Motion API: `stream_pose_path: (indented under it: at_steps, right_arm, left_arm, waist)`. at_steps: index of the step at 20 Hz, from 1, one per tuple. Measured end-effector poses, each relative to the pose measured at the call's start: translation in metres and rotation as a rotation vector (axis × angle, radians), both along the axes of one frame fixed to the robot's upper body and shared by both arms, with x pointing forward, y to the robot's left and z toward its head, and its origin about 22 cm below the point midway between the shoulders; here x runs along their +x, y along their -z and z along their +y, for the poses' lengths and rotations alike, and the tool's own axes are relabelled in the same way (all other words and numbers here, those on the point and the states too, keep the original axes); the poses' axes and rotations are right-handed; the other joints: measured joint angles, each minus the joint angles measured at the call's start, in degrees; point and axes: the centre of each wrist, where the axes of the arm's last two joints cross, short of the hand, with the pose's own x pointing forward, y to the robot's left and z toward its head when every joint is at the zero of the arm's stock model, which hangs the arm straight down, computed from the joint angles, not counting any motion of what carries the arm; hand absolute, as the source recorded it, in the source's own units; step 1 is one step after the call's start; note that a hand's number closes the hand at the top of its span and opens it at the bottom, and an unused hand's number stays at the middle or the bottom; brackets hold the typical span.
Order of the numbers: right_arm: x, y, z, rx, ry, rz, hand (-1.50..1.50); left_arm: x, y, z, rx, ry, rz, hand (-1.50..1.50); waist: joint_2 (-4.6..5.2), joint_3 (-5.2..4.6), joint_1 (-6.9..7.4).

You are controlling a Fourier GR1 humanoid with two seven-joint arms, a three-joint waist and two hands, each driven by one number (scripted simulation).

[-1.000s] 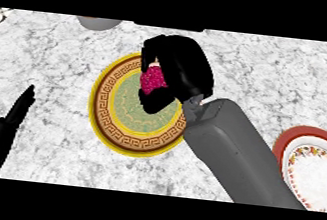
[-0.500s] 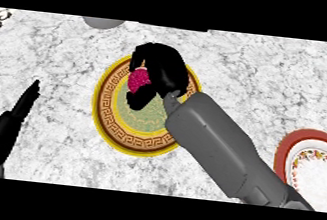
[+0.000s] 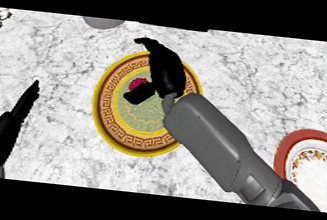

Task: Pick the cupcake from the plate and place it in the plate

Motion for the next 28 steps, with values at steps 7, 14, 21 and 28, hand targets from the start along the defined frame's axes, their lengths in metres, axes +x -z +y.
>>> stream_pose_path:
  at_steps: [7,14,21,28]
  right_arm:
    - [0.008,-0.009,-0.019,0.241,0.155,-0.071,-1.5]
    - [0.017,-0.006,-0.092,0.471,0.226,-0.103,-1.5]
    - [0.02,0.005,-0.184,0.553,0.197,-0.176,-1.5]
    - [0.007,0.025,-0.251,0.531,0.167,-0.199,-1.5]
  left_arm:
    - [-0.005,0.003,0.003,0.003,-0.022,0.003,0.0]
    - [-0.012,0.003,0.006,0.006,-0.038,0.01,0.0]
    - [-0.016,0.006,0.008,-0.001,-0.03,0.011,0.0]
    - [-0.017,-0.001,0.009,0.002,-0.034,0.006,0.0]
  waist:
    - [-0.35,0.02,-1.6]
    - [-0.44,0.07,-2.55]
    - [-0.46,0.04,-2.56]
    - [-0.48,0.03,-2.48]
